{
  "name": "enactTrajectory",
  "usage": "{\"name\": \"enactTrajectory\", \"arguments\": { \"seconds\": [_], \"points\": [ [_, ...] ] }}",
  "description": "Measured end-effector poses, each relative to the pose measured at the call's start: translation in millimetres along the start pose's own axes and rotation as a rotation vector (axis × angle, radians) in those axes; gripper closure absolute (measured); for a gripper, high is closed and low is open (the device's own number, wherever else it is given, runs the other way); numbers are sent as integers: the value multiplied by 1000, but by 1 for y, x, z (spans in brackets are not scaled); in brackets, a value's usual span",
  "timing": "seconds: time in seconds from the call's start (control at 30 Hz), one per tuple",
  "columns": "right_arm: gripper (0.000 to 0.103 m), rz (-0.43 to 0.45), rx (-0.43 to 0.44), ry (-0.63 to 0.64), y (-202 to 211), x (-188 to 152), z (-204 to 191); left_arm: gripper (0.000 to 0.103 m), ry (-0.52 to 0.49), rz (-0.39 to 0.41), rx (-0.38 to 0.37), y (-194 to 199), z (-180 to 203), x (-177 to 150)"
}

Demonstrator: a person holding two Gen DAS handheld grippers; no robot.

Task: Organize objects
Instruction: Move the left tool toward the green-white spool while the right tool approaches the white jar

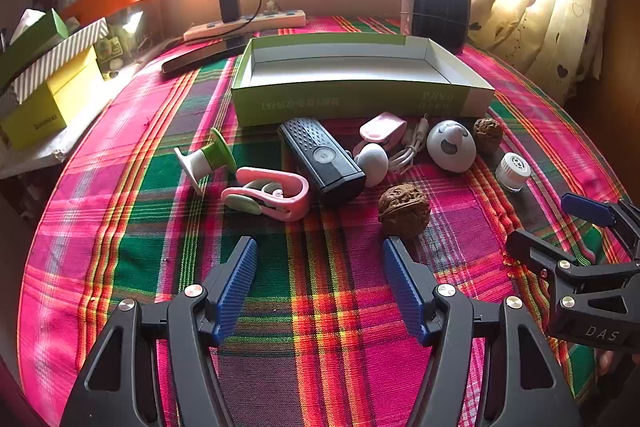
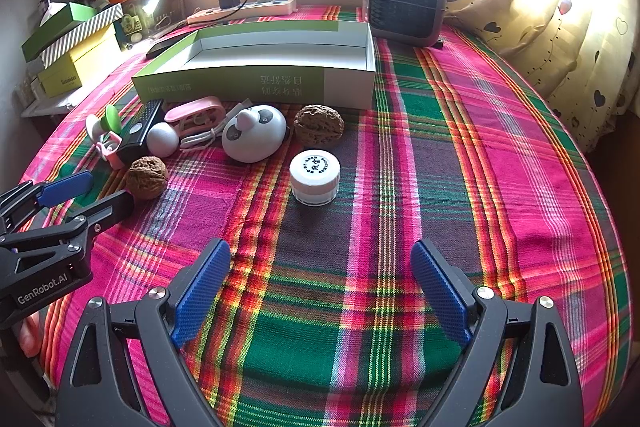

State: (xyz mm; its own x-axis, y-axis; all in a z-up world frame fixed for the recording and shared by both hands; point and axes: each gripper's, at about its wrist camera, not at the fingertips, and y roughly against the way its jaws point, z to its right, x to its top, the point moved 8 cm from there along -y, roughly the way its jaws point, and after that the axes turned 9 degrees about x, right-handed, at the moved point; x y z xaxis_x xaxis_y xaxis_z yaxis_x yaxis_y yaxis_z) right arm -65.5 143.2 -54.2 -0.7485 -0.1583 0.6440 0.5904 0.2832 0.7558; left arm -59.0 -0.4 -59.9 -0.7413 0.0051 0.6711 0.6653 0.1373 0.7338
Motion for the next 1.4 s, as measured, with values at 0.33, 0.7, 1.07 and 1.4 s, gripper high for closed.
{"name": "enactTrajectory", "arguments": {
  "seconds": [0.33,0.7,1.07,1.4],
  "points": [
    [11,0,0,0,-1,1,1,39,-7,-3,-5,-1,0,1],
    [11,-3,18,16,0,-1,1,39,-54,-19,-70,-2,-3,3],
    [20,-33,-2,-2,-9,15,14,40,27,-8,-45,-8,-56,24],
    [28,-42,-6,26,-19,29,12,40,60,-39,-27,-33,-76,44]
  ]
}}
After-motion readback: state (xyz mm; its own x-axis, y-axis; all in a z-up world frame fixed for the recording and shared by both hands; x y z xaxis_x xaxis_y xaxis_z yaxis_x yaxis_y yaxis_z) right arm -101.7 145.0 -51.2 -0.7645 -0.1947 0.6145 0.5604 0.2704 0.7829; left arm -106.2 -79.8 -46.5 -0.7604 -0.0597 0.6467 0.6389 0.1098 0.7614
